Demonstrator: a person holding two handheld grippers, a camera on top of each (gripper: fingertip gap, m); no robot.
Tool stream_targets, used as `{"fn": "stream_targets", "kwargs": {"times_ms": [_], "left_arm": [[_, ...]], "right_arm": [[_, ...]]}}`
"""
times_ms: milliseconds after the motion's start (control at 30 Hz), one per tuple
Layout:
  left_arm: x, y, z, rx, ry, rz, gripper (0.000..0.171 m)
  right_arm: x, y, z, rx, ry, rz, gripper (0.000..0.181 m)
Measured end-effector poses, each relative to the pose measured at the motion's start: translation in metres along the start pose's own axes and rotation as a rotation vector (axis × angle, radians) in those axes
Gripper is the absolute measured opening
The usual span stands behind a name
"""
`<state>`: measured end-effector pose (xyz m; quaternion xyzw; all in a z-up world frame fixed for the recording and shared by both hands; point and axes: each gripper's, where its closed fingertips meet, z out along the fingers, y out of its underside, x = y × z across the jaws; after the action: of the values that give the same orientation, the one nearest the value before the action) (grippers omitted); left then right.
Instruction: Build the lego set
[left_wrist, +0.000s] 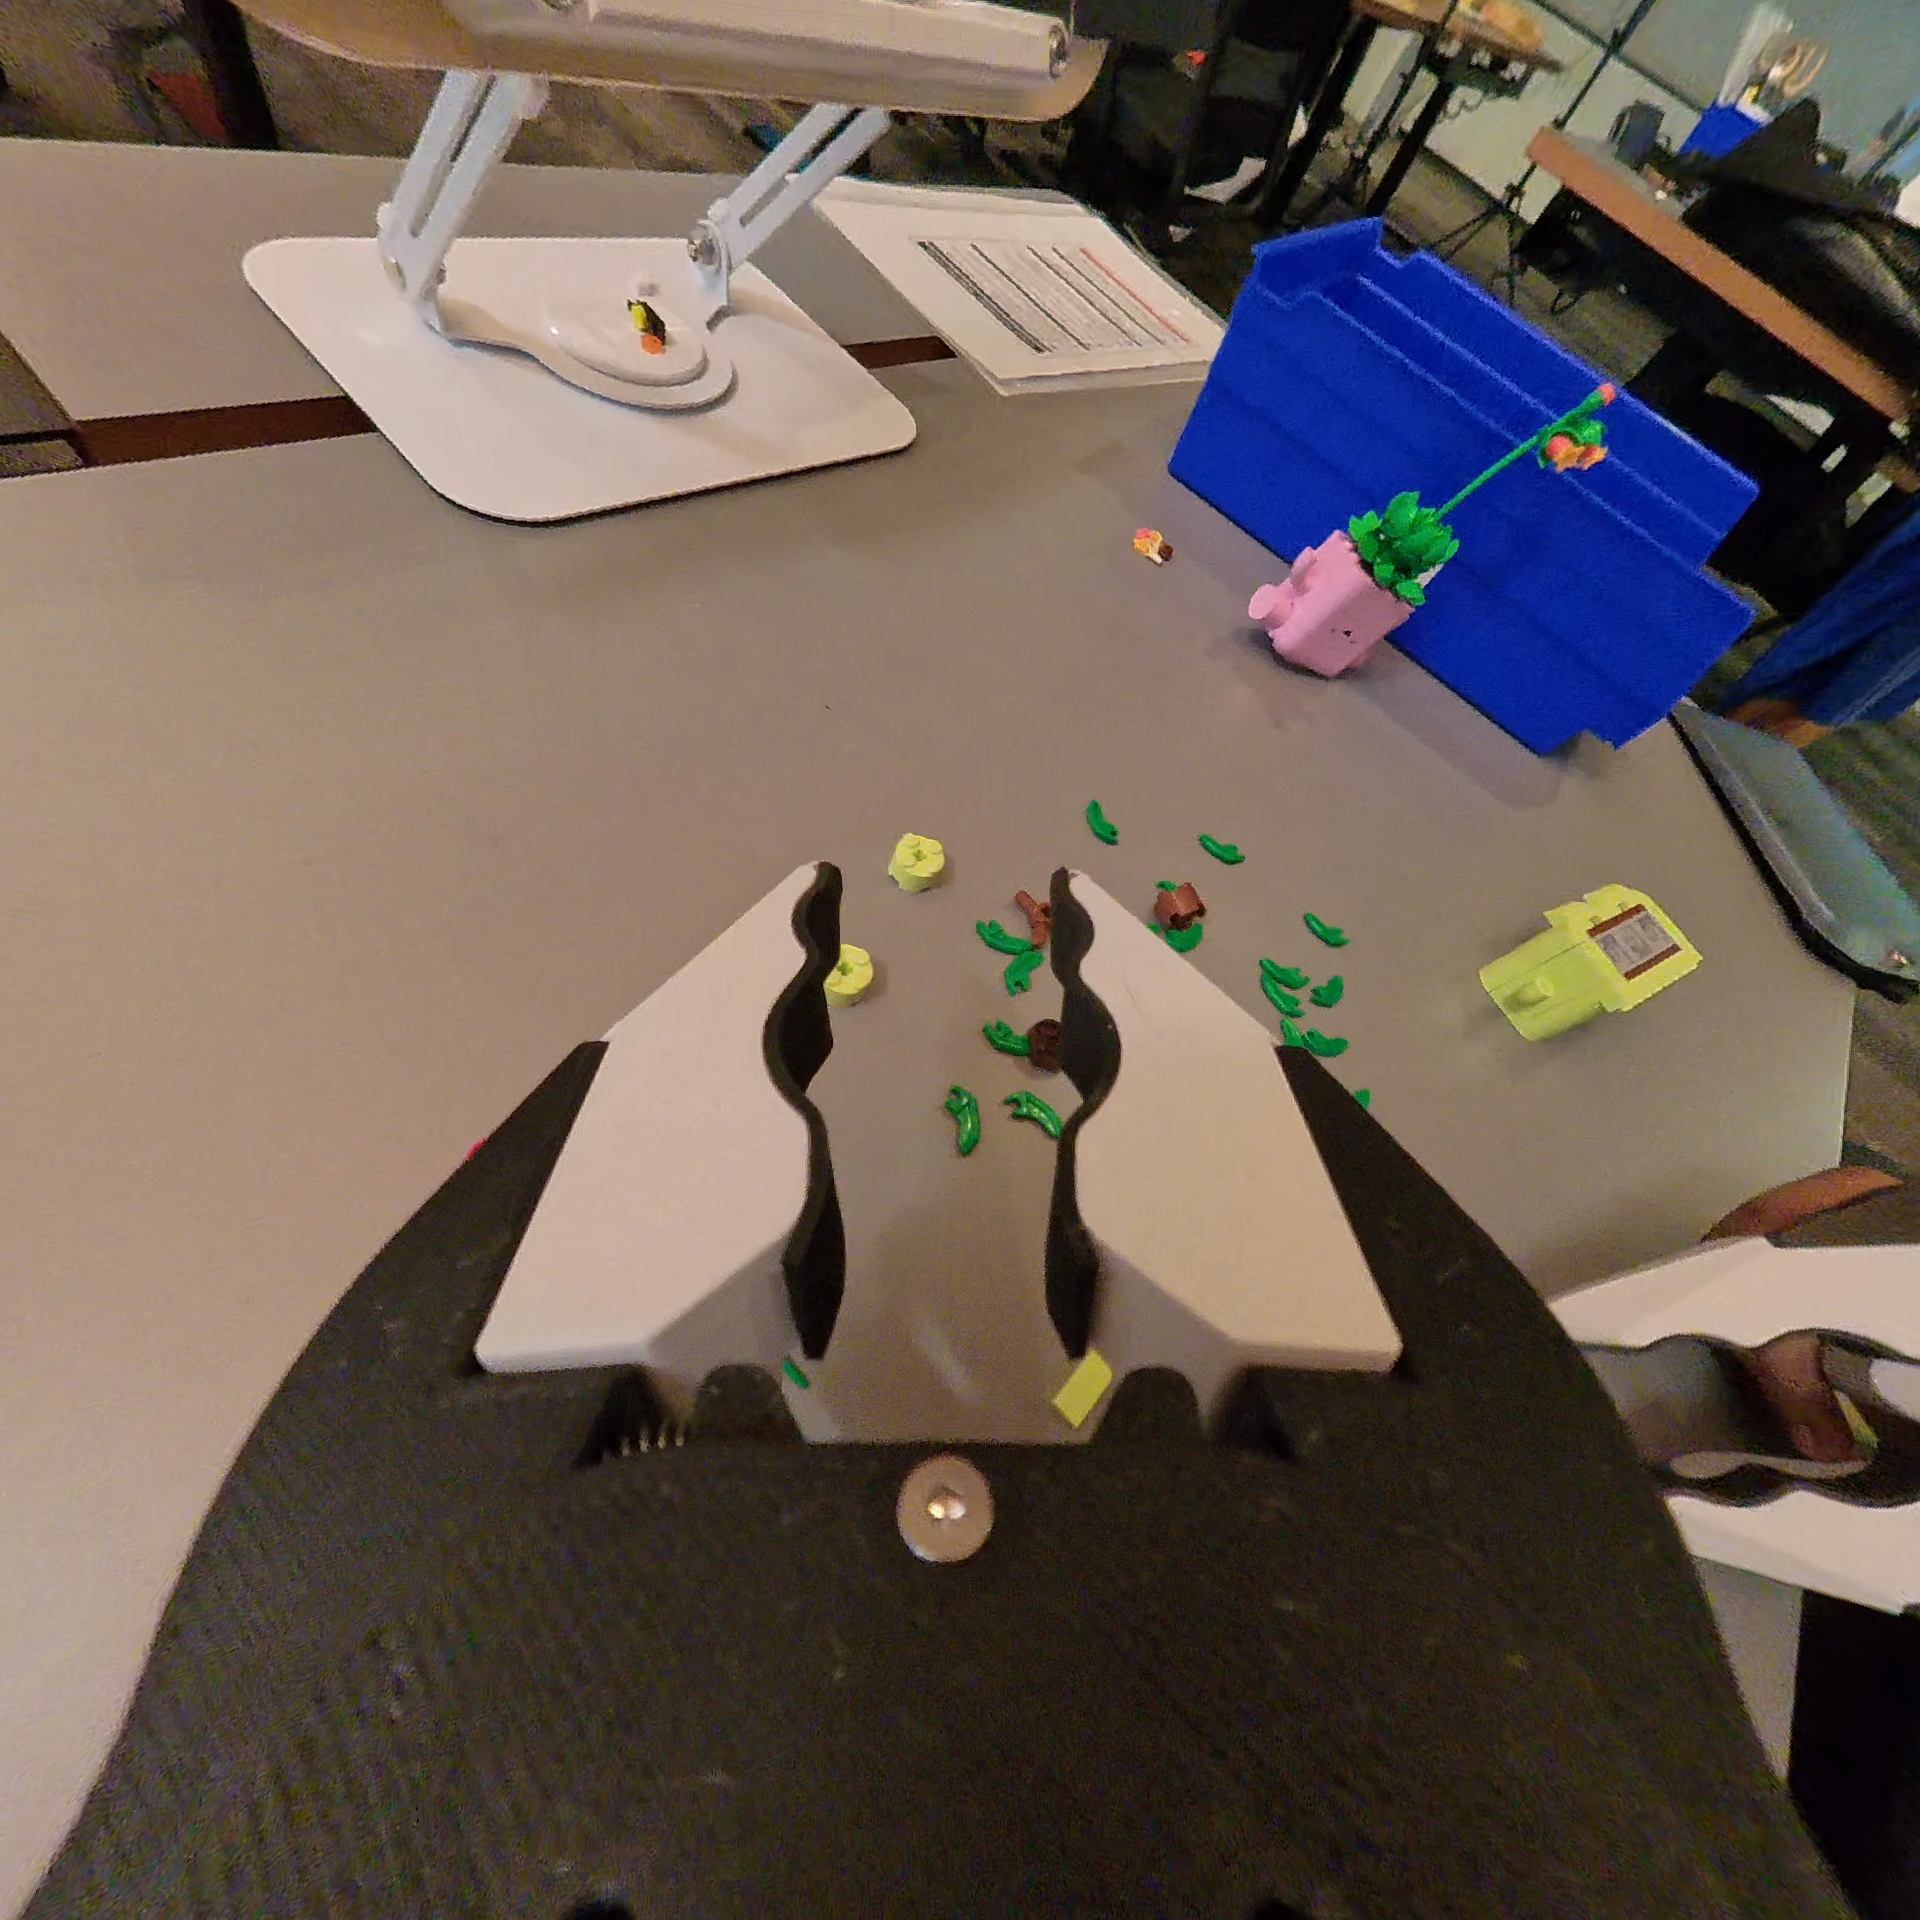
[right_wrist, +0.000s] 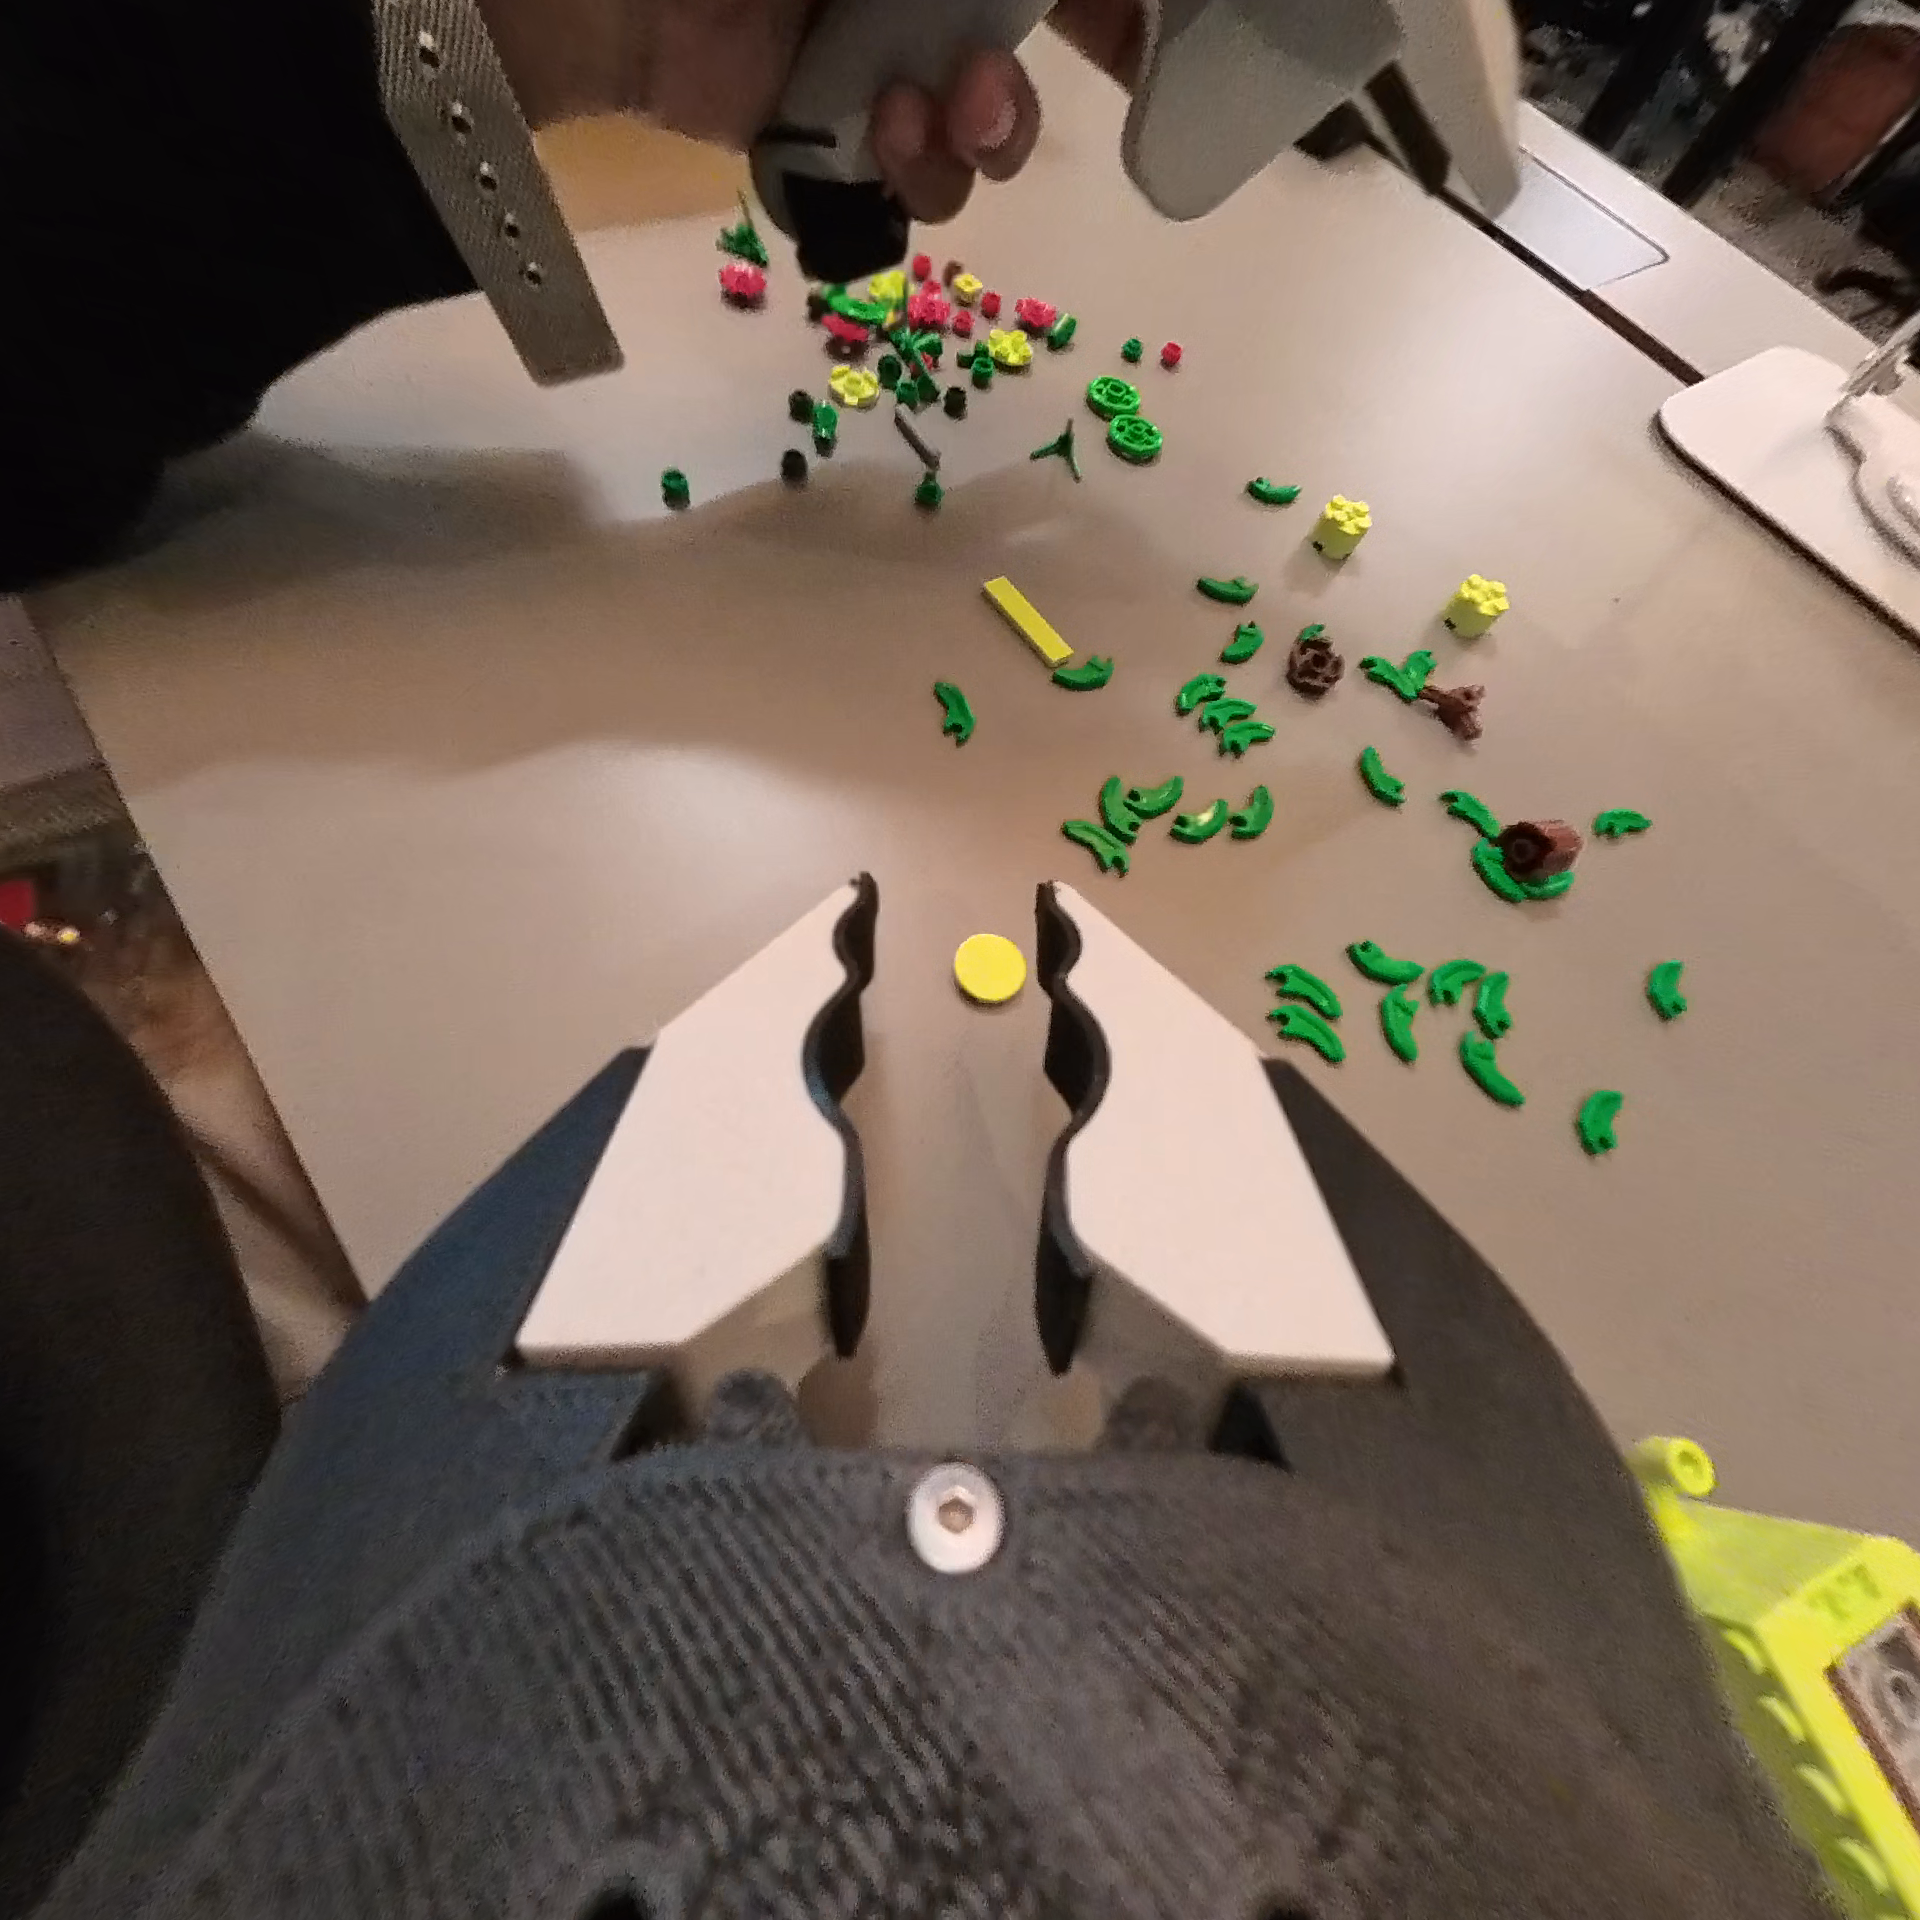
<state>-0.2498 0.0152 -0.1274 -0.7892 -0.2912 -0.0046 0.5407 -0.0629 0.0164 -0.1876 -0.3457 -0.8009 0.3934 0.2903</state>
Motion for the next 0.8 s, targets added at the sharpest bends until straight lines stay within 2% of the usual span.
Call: {"fn": "stream_targets", "kwargs": {"times_ms": [233,500,633,800], "left_arm": [[-0.003,0.007,0.007,-0.007,-0.010,0.030,0.037],[-0.001,0.011,0.012,-0.014,-0.033,0.090,0.038],[-0.002,0.010,0.012,-0.006,-0.053,0.097,0.046],[-0.004,0.007,0.011,0.009,-0.074,0.098,0.046]], "right_arm": [[0.002,0.001,0.007,-0.022,0.028,-0.086,0.027],[0.018,-0.010,-0.004,0.084,-0.024,0.116,0.030],[0.025,-0.014,-0.009,0.129,-0.059,0.216,0.032],[0.025,-0.012,-0.007,0.111,-0.054,0.212,0.027]]}}
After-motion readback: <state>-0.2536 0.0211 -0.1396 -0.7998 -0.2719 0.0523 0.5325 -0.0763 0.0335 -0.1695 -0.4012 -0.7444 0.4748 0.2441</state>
